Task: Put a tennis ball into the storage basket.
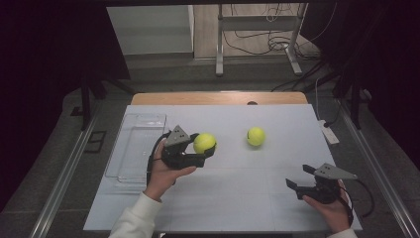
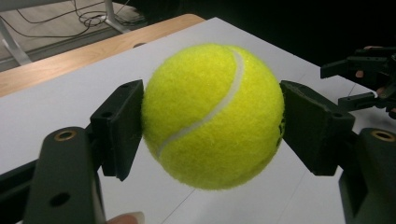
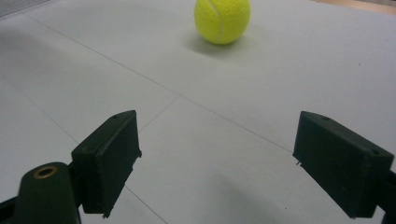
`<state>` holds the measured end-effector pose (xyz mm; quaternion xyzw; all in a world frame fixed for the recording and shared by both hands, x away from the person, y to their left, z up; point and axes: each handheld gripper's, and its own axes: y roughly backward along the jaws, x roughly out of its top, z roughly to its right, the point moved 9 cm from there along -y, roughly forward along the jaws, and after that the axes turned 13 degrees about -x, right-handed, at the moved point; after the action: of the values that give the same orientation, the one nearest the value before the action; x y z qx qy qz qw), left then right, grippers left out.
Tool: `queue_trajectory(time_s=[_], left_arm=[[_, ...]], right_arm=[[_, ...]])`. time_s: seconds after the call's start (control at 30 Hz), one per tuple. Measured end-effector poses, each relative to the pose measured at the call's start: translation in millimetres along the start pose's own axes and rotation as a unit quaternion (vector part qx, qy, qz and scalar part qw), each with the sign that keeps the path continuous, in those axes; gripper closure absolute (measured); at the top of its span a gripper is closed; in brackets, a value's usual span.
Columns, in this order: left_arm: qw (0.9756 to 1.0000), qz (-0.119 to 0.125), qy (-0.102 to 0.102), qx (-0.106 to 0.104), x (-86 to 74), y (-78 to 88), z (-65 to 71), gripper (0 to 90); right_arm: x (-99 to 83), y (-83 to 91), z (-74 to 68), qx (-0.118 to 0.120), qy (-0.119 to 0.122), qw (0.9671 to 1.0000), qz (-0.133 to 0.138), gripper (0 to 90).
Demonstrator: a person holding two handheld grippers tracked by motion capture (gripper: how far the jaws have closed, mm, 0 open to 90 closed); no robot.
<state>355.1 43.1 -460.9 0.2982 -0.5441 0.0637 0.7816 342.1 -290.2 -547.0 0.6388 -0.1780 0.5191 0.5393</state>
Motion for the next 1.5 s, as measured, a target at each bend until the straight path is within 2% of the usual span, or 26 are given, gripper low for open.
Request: queue_trajectory(time_s=[0.77, 1.5], left_arm=[[0.9995, 0.017, 0.009, 0.024, 3.7, 18.5, -15.5, 27.0], [0.9979, 0.037, 0.022, 0.049, 7.1, 35.4, -29.7, 27.0]], right_arm=[[-0.2, -0.3, 0.4, -0.001, 0.000, 1.0000, 0.000, 14.8], [-0.1, -0.2, 0.3, 0.000, 0.000, 1.0000, 0.000, 14.7]])
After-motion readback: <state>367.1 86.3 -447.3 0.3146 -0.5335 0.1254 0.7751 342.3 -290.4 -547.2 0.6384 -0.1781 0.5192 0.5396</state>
